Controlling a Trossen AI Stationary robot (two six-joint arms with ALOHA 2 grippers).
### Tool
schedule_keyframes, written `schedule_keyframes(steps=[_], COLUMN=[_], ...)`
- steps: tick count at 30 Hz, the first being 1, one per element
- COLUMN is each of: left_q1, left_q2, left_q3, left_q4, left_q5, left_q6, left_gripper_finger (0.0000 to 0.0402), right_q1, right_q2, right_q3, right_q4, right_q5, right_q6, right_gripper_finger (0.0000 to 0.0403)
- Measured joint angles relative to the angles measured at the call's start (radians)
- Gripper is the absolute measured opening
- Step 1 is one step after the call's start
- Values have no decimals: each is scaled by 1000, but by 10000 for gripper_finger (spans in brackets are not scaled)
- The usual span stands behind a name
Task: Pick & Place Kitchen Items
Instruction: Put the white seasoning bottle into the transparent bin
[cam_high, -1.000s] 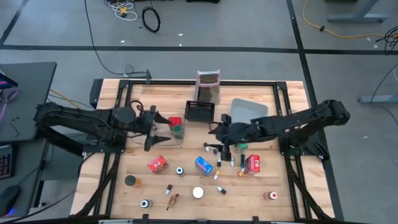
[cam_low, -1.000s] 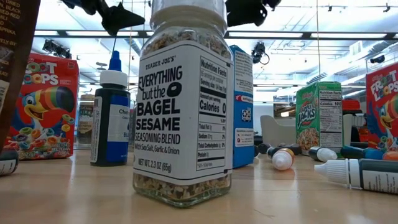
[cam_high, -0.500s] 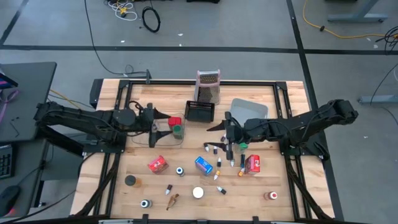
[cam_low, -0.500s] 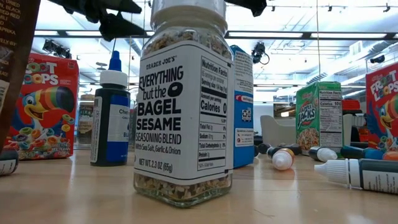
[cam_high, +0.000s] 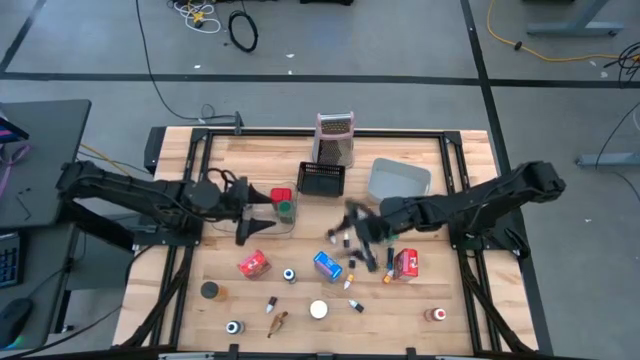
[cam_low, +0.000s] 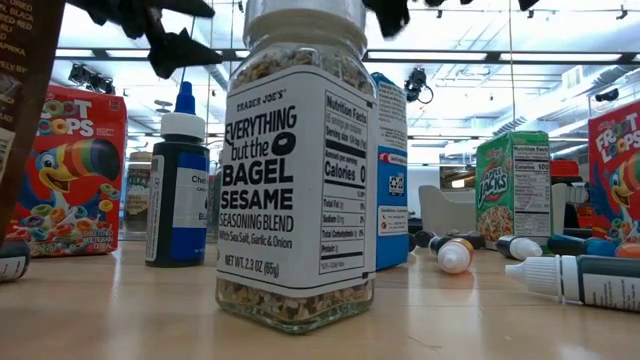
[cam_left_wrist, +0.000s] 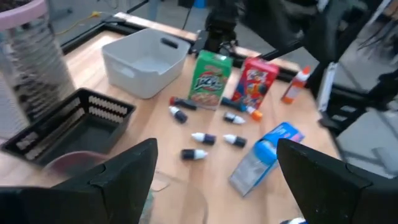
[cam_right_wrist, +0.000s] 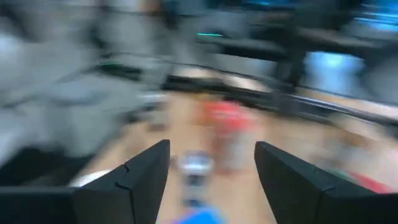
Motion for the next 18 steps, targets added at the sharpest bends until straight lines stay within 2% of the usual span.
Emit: schedule_keyframes(steps=[2,4,10,13,18], left_q1=[-17,-31,-61,-67,-67], left_q2=[0,0,0,0,0], left_q3=[0,0,0,0,0], left_q4=[23,51,117,110,108], left_q5=[0,-1,-5,-18,-48], left_q6=[-5,-5,-7,-14,-15], left_gripper_finger=[341,341,341,341,341], right_q1=[21,51,124,136,140], right_q2=[19,48,204,256,321], right_q3=[0,0,0,9,64], right_q4=[45,90,261,256,214], right_q5=[-133,-184,-123,-94,-157], right_q6=[-34,-69,-141,-119,-69], right_gripper_finger=[247,247,247,247,247])
